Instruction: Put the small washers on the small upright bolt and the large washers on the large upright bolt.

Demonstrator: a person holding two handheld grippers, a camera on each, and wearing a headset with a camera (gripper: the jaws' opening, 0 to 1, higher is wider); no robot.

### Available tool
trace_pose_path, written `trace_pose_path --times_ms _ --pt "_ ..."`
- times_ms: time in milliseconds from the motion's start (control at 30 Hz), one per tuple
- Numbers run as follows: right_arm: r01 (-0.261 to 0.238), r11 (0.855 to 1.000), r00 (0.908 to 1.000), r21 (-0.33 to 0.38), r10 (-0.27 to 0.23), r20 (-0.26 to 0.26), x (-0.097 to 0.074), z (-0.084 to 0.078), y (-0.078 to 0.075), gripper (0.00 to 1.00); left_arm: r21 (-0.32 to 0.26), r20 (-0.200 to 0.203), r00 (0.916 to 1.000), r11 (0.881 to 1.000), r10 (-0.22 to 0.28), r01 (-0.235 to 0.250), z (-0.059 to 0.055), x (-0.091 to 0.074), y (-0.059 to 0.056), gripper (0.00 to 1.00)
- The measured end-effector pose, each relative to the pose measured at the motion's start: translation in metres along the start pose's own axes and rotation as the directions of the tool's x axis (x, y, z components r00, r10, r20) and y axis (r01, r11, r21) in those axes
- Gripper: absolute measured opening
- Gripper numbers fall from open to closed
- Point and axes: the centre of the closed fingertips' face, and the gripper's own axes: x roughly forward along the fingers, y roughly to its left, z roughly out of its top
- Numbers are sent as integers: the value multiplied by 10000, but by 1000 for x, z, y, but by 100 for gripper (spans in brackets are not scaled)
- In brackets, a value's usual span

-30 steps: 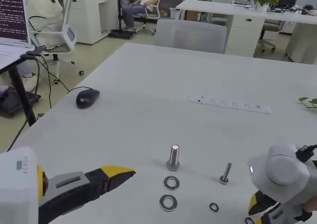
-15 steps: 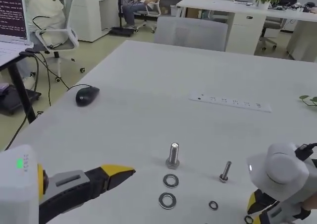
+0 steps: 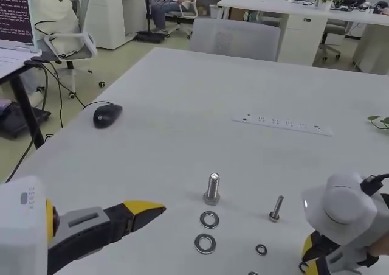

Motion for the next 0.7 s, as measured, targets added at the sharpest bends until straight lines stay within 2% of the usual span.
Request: trace_pose_path --times_ms 533,700 --pt "-40 10000 9997 23 41 -252 -1 0 -2 12 25 -57 10000 10000 -27 27 -1 -1 -1 63" --pt "113 9999 9998 49 -112 -158 -18 4 -12 12 40 -62 10000 10000 -40 40 -1 -1 -2 63"
